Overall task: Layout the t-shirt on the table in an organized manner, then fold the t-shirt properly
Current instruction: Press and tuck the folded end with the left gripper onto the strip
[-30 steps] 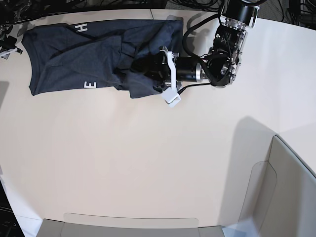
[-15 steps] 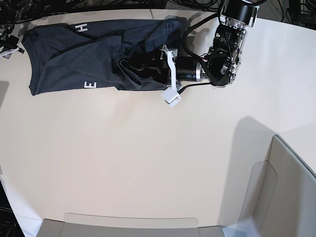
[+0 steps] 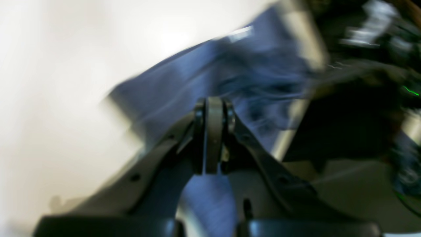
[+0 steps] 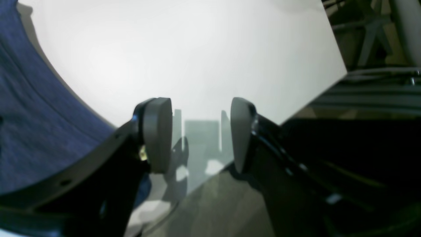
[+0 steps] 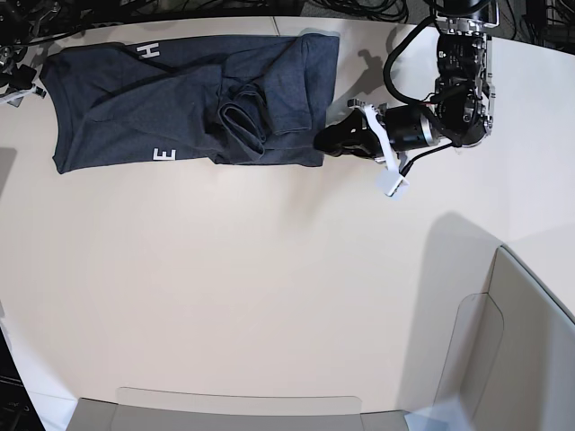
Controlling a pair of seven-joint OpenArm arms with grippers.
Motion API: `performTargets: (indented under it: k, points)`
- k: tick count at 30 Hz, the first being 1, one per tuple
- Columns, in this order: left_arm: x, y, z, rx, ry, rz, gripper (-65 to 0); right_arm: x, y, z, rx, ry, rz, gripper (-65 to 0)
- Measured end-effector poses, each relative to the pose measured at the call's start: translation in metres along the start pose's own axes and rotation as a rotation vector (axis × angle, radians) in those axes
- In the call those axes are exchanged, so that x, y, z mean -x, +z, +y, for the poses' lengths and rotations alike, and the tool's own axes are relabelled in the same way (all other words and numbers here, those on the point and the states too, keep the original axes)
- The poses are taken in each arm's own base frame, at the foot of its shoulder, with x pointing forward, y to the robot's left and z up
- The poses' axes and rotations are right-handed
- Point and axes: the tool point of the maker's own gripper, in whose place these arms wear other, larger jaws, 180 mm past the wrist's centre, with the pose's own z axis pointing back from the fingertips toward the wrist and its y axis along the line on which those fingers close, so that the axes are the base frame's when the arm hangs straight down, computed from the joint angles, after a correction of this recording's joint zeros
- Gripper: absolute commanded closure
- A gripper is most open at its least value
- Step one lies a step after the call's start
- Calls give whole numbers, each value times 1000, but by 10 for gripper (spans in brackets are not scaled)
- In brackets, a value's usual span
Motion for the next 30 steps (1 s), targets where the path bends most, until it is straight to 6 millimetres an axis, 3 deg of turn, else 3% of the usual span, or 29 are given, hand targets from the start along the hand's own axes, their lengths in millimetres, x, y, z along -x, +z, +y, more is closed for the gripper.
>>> performTargets:
  k: [4, 9, 17, 23, 30]
  points:
    - [18, -1, 13, -76, -13, 62, -2, 12, -5, 5, -17, -13, 33, -288]
    - [18, -3, 11, -72, -14, 64, -2, 10, -5, 5, -16, -12, 29, -288]
    - [33, -44, -38, 79, -32, 117, -2, 10, -5, 5, -17, -13, 29, -288]
    - [27, -60, -59, 143, -117, 159, -2, 10, -5, 5, -15, -12, 31, -288]
    - [62, -76, -96, 252, -158, 277, -4, 10, -5, 5, -15, -12, 31, -288]
